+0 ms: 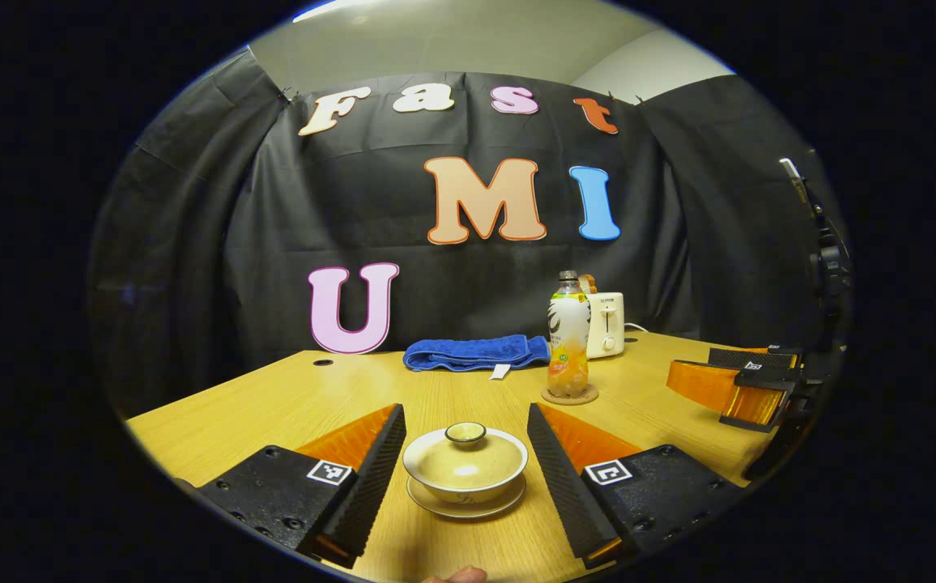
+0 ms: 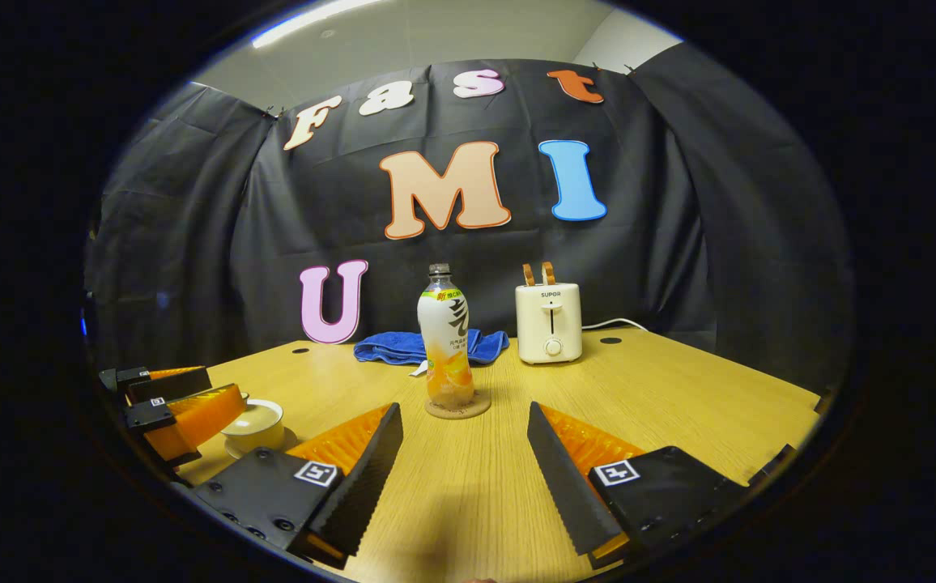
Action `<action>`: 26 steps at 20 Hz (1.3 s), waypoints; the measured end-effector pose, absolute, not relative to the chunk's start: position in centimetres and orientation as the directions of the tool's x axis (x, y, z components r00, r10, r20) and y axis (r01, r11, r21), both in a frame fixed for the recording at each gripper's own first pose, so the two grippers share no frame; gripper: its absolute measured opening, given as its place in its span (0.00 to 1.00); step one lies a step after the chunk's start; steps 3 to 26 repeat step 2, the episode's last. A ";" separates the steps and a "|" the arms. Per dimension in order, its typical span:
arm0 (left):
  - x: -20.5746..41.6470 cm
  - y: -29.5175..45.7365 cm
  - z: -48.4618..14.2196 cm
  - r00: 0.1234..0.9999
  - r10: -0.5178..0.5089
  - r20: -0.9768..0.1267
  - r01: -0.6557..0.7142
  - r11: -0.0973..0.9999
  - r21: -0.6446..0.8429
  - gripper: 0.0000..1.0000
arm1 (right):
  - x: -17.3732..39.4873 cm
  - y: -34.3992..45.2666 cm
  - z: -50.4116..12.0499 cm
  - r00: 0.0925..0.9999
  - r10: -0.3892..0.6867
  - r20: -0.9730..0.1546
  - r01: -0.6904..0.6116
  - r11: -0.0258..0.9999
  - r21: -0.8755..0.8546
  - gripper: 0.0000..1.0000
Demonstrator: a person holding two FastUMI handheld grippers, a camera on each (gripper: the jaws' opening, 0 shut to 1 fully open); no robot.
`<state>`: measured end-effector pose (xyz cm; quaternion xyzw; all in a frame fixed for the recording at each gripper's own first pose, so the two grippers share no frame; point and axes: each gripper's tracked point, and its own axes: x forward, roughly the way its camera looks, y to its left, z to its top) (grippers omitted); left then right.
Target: Open the teacup lid with one hand, grasp the water bottle and pour water into the teacup with the other hand; after pouring, place the water bottle on the coaster and then close the teacup lid.
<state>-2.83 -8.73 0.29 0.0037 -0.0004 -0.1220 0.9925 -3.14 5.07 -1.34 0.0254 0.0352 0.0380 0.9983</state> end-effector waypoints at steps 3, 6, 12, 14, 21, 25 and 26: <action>-2.7 -8.4 0.2 0.974 -0.226 0.004 0.226 0.974 -0.007 0.88 | -3.3 5.3 -1.1 0.996 0.076 -0.048 -0.075 0.997 0.024 0.98; -2.7 -8.4 0.2 0.974 -0.226 0.004 0.226 0.974 -0.007 0.88 | -3.3 5.3 -1.1 0.996 0.076 -0.048 -0.075 0.997 0.024 0.98; -2.7 -8.4 0.2 0.974 -0.226 0.004 0.226 0.974 -0.007 0.88 | -3.3 5.3 -1.1 0.996 0.076 -0.048 -0.075 0.997 0.024 0.98; -2.7 -8.4 0.2 0.974 -0.226 0.004 0.226 0.974 -0.007 0.88 | -3.3 5.3 -1.1 0.996 0.076 -0.048 -0.075 0.997 0.024 0.98; -2.7 -8.4 0.2 0.974 -0.226 0.004 0.226 0.974 -0.007 0.88 | -3.3 5.3 -1.1 0.996 0.076 -0.048 -0.075 0.997 0.024 0.98; -2.7 -8.4 0.2 0.974 -0.226 0.004 0.226 0.974 -0.007 0.88 | -3.3 5.3 -1.1 0.996 0.076 -0.048 -0.075 0.997 0.024 0.98; -2.7 -8.4 0.2 0.974 -0.226 0.004 0.226 0.974 -0.007 0.88 | -3.3 5.3 -1.1 0.996 0.076 -0.048 -0.075 0.997 0.024 0.98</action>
